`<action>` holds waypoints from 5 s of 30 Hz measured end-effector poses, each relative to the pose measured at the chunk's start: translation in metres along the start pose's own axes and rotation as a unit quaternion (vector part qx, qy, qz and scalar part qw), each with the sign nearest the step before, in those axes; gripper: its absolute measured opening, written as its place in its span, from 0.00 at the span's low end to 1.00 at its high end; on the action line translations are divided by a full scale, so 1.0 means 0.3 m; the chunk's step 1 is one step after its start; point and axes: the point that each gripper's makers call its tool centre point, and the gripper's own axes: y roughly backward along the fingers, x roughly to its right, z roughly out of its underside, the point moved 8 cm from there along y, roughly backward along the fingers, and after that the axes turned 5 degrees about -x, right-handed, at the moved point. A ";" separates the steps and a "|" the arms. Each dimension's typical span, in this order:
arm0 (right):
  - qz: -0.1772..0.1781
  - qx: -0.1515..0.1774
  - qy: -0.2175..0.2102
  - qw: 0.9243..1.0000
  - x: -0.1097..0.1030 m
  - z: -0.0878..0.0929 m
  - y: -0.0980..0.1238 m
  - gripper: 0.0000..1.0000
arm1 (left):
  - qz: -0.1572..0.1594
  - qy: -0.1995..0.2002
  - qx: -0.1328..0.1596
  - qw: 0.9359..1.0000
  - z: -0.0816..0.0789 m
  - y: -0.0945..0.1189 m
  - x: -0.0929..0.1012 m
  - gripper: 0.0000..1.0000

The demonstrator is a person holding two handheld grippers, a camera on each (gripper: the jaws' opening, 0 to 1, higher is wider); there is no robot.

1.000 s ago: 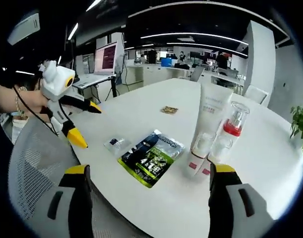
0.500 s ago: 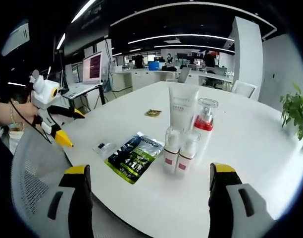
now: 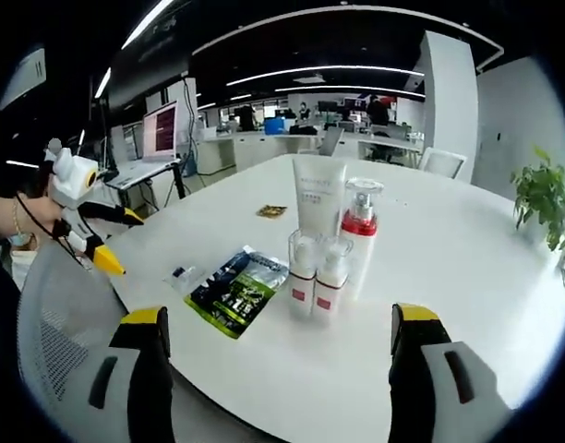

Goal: Arrange the skincare products in the storage area until every visible bottle or jar stands upright without overlapping.

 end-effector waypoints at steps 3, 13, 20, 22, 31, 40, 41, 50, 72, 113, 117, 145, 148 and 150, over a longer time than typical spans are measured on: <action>0.003 0.002 -0.004 1.000 0.004 0.000 -0.001 0.99 | -0.001 0.001 -0.001 1.000 -0.007 -0.004 -0.006 0.99; 0.002 -0.003 -0.013 1.000 0.001 0.006 -0.004 0.99 | -0.005 0.011 -0.005 1.000 -0.063 -0.042 -0.026 0.99; 0.007 -0.011 -0.012 1.000 0.003 0.010 -0.007 0.99 | -0.008 0.006 -0.013 1.000 -0.135 -0.099 -0.050 0.99; 0.010 -0.011 -0.012 1.000 0.004 0.011 -0.009 0.99 | -0.009 0.008 -0.016 1.000 -0.151 -0.114 -0.054 0.98; 0.010 -0.015 -0.019 1.000 0.009 0.015 -0.014 0.99 | -0.016 0.010 -0.029 0.999 -0.246 -0.213 -0.090 0.99; 0.022 -0.021 -0.033 0.999 0.027 0.026 -0.017 0.99 | -0.010 0.024 -0.049 0.998 -0.305 -0.323 -0.117 0.98; 0.023 -0.021 -0.033 0.999 0.027 0.026 -0.017 0.99 | -0.011 0.024 -0.053 0.998 -0.311 -0.339 -0.121 0.97; 0.030 -0.025 -0.045 0.998 0.037 0.033 -0.018 0.99 | -0.008 0.038 -0.078 0.996 -0.365 -0.466 -0.148 0.94; 0.029 -0.037 -0.058 0.997 0.041 0.042 -0.028 0.99 | -0.079 0.064 -0.095 0.990 -0.518 -0.675 -0.273 0.85; 0.036 -0.048 -0.090 0.994 0.060 0.060 -0.035 0.99 | -0.124 0.107 -0.076 0.984 -0.579 -0.814 -0.365 0.40; 0.036 -0.049 -0.090 0.994 0.060 0.061 -0.034 0.98 | -0.121 0.099 -0.072 0.985 -0.582 -0.814 -0.363 0.39; 0.033 -0.031 -0.075 0.996 0.056 0.046 -0.026 0.98 | -0.097 0.079 -0.015 0.992 -0.559 -0.654 -0.276 0.34; 0.031 -0.030 -0.071 0.997 0.055 0.043 -0.027 0.98 | -0.094 0.070 -0.008 0.993 -0.555 -0.633 -0.270 0.34; 0.029 -0.029 -0.070 0.997 0.054 0.042 -0.027 0.98 | -0.094 0.063 -0.007 0.994 -0.543 -0.607 -0.263 0.33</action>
